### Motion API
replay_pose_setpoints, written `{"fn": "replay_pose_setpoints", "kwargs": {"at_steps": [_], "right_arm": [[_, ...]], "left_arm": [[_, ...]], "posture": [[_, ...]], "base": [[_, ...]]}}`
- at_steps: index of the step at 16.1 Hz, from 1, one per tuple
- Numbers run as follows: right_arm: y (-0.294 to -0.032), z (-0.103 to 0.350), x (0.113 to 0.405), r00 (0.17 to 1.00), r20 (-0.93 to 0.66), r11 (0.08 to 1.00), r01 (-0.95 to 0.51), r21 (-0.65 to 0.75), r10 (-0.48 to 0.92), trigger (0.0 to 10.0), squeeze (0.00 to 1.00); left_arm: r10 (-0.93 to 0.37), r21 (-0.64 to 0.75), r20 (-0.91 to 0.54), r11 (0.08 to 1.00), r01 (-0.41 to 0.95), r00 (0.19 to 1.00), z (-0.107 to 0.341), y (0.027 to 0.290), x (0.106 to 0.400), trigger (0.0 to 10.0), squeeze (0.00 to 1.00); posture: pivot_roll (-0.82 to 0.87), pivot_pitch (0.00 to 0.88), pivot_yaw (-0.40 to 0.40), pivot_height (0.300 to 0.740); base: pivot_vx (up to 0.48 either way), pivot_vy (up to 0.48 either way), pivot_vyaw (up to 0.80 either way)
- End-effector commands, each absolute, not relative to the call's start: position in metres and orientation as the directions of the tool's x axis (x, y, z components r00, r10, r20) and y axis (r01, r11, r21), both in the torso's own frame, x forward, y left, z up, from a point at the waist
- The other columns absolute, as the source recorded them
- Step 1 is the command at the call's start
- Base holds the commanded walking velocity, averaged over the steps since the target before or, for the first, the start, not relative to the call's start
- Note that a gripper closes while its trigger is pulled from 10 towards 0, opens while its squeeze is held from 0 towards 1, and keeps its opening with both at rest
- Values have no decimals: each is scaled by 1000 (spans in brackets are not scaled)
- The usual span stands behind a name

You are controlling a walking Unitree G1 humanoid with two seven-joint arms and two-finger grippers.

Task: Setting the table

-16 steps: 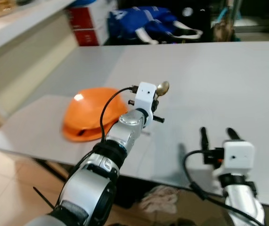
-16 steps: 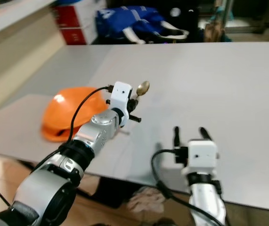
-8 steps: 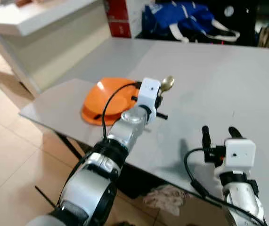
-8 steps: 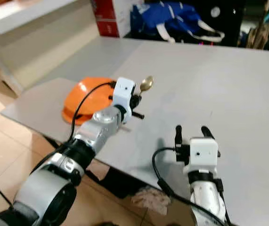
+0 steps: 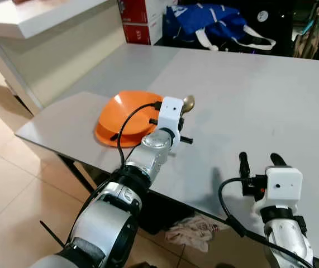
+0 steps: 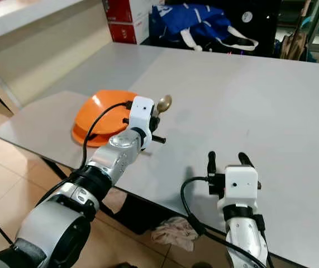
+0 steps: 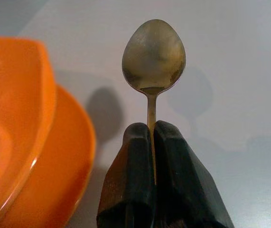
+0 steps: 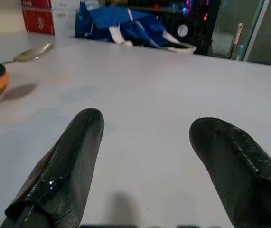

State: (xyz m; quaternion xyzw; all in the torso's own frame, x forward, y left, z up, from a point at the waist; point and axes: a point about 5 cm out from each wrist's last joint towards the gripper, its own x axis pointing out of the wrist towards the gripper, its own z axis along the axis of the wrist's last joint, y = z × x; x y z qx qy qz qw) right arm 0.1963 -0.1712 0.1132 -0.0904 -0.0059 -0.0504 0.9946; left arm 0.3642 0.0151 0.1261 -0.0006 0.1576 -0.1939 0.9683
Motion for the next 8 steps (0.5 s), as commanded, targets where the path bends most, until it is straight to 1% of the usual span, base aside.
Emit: {"fn": "replay_pose_setpoints", "kwargs": {"at_steps": [1, 6, 7, 8], "right_arm": [[-165, 121, 196, 996, 43, 982, 84, -167, -78, 10000, 0], [-165, 121, 189, 997, 24, 982, 78, -171, -75, 10000, 0], [-165, 120, 189, 997, 20, 982, 79, -172, -76, 10000, 0], [-166, 120, 189, 997, 19, 982, 79, -172, -77, 10000, 0]], "left_arm": [[-475, -161, -296, 880, 447, 829, 129, -36, 345, 0, 0], [-460, -189, -346, 888, 420, 818, 118, -36, 341, 0, 0], [-466, -183, -340, 885, 429, 817, 119, -36, 342, 1098, 0], [-470, -181, -337, 882, 434, 816, 119, -37, 342, 4275, 0]], "posture": [[-195, 0, 150, 723], [-206, 0, 145, 723], [-206, 0, 145, 723], [-206, 0, 145, 723]], "base": [[0, 0, 0], [0, 0, 0], [0, 0, 0], [0, 0, 0]]}}
